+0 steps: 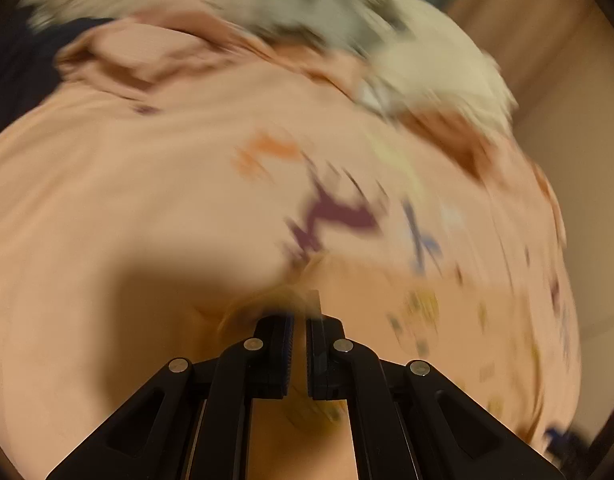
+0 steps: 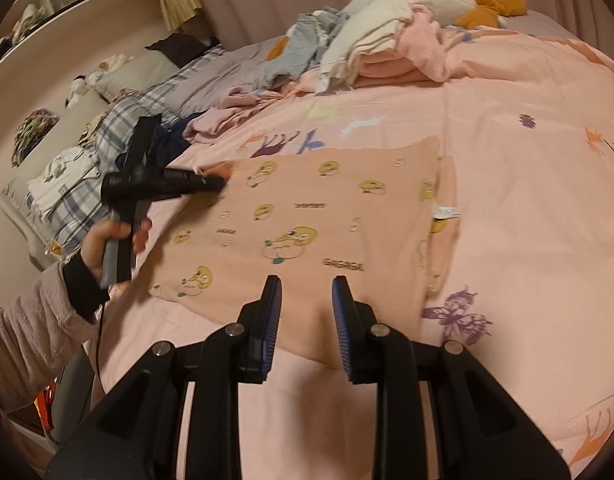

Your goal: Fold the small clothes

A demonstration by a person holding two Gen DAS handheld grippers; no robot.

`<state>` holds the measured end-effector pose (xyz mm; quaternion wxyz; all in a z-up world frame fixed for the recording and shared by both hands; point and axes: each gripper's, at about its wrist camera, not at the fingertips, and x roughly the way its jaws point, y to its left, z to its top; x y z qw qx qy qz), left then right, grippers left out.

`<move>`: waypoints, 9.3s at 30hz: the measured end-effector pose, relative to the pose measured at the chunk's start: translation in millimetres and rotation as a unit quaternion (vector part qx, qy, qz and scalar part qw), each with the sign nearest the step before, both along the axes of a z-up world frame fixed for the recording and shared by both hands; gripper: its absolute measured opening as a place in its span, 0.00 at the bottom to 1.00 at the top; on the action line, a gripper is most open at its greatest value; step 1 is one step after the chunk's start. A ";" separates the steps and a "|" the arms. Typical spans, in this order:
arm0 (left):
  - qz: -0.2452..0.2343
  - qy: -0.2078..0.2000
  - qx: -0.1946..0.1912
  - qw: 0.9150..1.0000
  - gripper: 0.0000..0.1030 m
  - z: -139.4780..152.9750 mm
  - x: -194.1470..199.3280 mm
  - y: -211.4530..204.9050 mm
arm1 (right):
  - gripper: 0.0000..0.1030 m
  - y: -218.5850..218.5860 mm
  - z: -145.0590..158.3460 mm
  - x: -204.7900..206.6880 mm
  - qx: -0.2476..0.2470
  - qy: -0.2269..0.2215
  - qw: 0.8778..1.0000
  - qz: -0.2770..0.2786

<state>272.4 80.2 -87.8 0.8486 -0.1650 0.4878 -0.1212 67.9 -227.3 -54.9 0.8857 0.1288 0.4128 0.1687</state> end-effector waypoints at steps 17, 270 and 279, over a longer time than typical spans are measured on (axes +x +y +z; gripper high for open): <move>-0.128 -0.032 0.007 0.991 0.00 15.7 -117.6 -6.2 | 0.24 -10.5 -22.7 10.1 -0.052 0.021 0.996 -0.063; -0.145 0.077 -0.061 0.985 0.78 -0.6 -164.9 -123.8 | 0.26 -39.2 -29.0 -30.0 0.063 0.062 0.992 -0.087; -0.129 0.077 -0.067 0.986 0.78 -4.7 -167.8 -130.2 | 0.11 -29.0 -36.1 -39.1 0.040 0.065 0.994 -0.075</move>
